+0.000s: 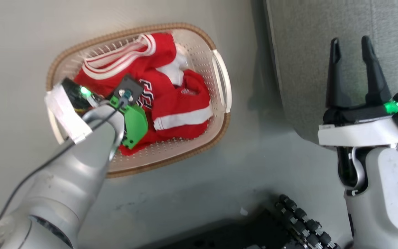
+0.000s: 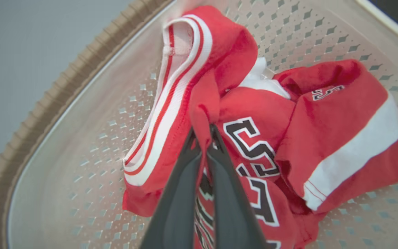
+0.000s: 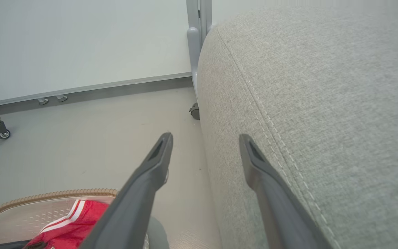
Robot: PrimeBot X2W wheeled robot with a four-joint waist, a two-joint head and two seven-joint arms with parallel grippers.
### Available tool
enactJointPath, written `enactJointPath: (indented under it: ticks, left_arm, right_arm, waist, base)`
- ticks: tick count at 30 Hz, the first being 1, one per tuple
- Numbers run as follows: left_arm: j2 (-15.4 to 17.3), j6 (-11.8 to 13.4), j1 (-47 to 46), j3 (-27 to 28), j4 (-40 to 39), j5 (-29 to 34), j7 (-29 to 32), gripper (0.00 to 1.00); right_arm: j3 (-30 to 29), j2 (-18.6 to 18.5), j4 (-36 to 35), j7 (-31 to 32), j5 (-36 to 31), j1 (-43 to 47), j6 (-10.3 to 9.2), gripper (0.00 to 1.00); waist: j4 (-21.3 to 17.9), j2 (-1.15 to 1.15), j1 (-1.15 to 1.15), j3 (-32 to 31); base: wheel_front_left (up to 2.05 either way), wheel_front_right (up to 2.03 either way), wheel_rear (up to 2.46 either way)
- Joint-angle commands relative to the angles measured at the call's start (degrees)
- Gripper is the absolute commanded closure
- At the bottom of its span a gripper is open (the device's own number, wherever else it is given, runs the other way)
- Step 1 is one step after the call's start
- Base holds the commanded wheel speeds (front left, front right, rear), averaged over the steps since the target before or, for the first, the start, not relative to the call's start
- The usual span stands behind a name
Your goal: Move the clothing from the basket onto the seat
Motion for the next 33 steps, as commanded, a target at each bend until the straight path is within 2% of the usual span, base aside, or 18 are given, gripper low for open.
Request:
enactJointPath:
  ticks: [1, 3, 8, 15, 26, 33]
  left_arm:
    - [-0.7, 0.6, 2.0, 0.5, -0.9, -0.8, -0.7, 1.0]
    - [-0.8, 1.4, 4.0, 1.5, -2.6, -1.8, -1.0, 1.0]
    - [0.1, 3.5, 11.0, 5.1, -12.6, -2.8, -1.1, 1.0]
    - [1.2, 6.1, 19.5, 9.9, -25.1, -1.8, -1.1, 1.0]
    - [0.1, 5.9, 26.7, 15.2, -38.0, -0.3, -1.1, 1.0]
    - [-0.5, 5.4, 28.4, 16.7, -43.1, 0.0, -1.1, 1.0]
  right_arm:
    - [0.0, -0.2, 0.5, 0.0, -0.8, 1.7, -0.1, 0.0]
    - [0.2, -0.2, 1.0, 0.0, -1.6, 2.9, -0.1, 0.0]
    - [1.2, -0.2, 2.7, 0.0, -3.6, 6.9, -0.1, 0.0]
    - [3.0, -0.2, 5.0, 0.0, -4.9, 12.0, -0.1, 0.0]
    - [4.8, -0.2, 7.4, 0.0, -5.9, 19.3, -0.09, 0.0]
    - [6.7, -0.2, 8.0, 0.0, -5.5, 21.7, -0.09, 0.0]
  waist:
    - [3.1, 0.0, 0.0, -7.6]
    - [4.0, 0.0, 0.0, -10.8]
    - [5.9, 0.0, 0.0, -19.5]
    - [7.6, 0.0, 0.0, -29.8]
    - [8.9, 0.0, 0.0, -40.7]
    - [8.6, 0.0, 0.0, -44.3]
  base:
    - [0.0, 0.0, 0.0]
    - [0.0, 0.0, 0.0]
    - [0.0, 0.0, 0.0]
    - [0.0, 0.0, 0.0]
    - [0.0, 0.0, 0.0]
    - [0.0, 0.0, 0.0]
